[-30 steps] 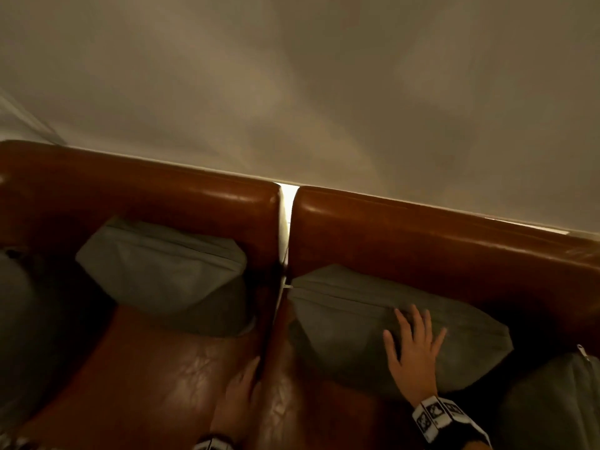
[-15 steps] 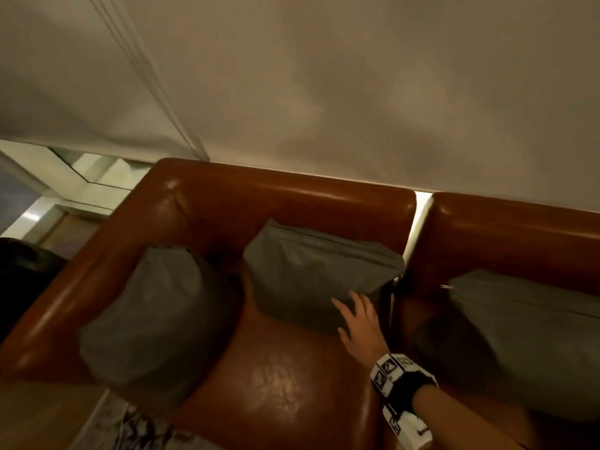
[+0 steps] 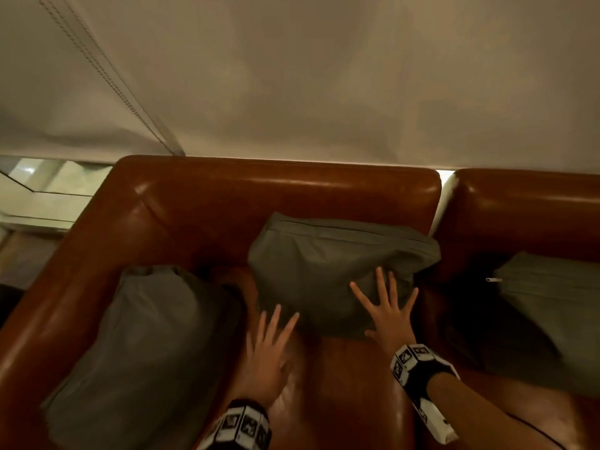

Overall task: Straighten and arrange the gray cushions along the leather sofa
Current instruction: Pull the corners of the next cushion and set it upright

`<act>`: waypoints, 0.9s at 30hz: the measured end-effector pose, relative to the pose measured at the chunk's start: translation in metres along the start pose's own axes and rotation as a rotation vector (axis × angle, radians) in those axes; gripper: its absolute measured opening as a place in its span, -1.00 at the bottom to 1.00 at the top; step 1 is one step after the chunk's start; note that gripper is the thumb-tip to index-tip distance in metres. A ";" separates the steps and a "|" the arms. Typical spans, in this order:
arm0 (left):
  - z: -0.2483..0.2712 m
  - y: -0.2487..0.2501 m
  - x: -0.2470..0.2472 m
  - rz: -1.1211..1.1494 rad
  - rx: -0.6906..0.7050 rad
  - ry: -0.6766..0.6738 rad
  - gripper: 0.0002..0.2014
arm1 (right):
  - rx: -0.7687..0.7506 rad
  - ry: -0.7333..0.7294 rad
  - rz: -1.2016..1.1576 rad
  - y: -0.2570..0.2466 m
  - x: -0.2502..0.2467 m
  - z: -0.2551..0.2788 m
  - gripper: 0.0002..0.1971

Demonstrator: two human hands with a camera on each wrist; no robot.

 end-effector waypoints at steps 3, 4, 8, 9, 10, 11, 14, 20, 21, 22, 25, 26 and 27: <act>-0.060 0.005 -0.025 -0.104 -0.001 0.084 -0.02 | -0.032 0.083 -0.006 0.006 0.004 -0.019 0.42; -0.072 0.005 -0.025 -0.096 0.004 0.088 0.03 | -0.046 0.115 -0.007 0.008 0.002 -0.025 0.41; -0.121 -0.006 -0.014 -0.121 0.032 0.079 0.20 | -0.132 0.269 0.019 0.019 -0.009 -0.043 0.42; -0.136 -0.007 -0.017 -0.159 0.051 0.120 0.25 | -0.145 0.285 0.017 0.020 -0.011 -0.049 0.43; -0.149 -0.009 -0.018 -0.213 0.046 0.145 0.32 | -0.151 0.293 0.019 0.020 -0.011 -0.055 0.44; -0.160 -0.012 -0.016 -0.242 0.033 0.143 0.37 | -0.150 0.293 0.025 0.019 -0.010 -0.065 0.46; -0.183 -0.014 -0.016 -0.276 0.068 0.172 0.41 | -0.116 0.251 0.037 0.017 -0.005 -0.091 0.52; -0.160 -0.003 -0.017 -0.282 0.103 0.181 0.20 | -0.034 0.142 0.035 0.024 -0.009 -0.080 0.47; -0.148 0.002 -0.028 -0.250 0.118 0.232 -0.06 | -0.042 0.140 0.039 0.023 -0.009 -0.070 0.38; -0.135 0.006 -0.045 -0.187 0.118 0.292 -0.31 | -0.068 0.167 0.055 0.020 -0.014 -0.058 0.23; -0.110 0.008 -0.115 0.021 0.104 0.588 -0.54 | -0.103 0.411 0.026 0.012 -0.057 -0.012 -0.47; -0.114 0.006 -0.131 0.039 0.110 0.635 -0.59 | -0.086 0.492 -0.037 0.013 -0.076 -0.004 -0.53; -0.123 0.002 -0.141 0.041 0.114 0.632 -0.63 | -0.053 0.565 -0.091 0.016 -0.096 -0.001 -0.57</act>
Point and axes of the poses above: each hand's wrist, its own z-axis away from the middle knuckle, its own x-axis out of the palm, y = z × x, the point moved 10 cm from there along -z, towards the middle knuckle
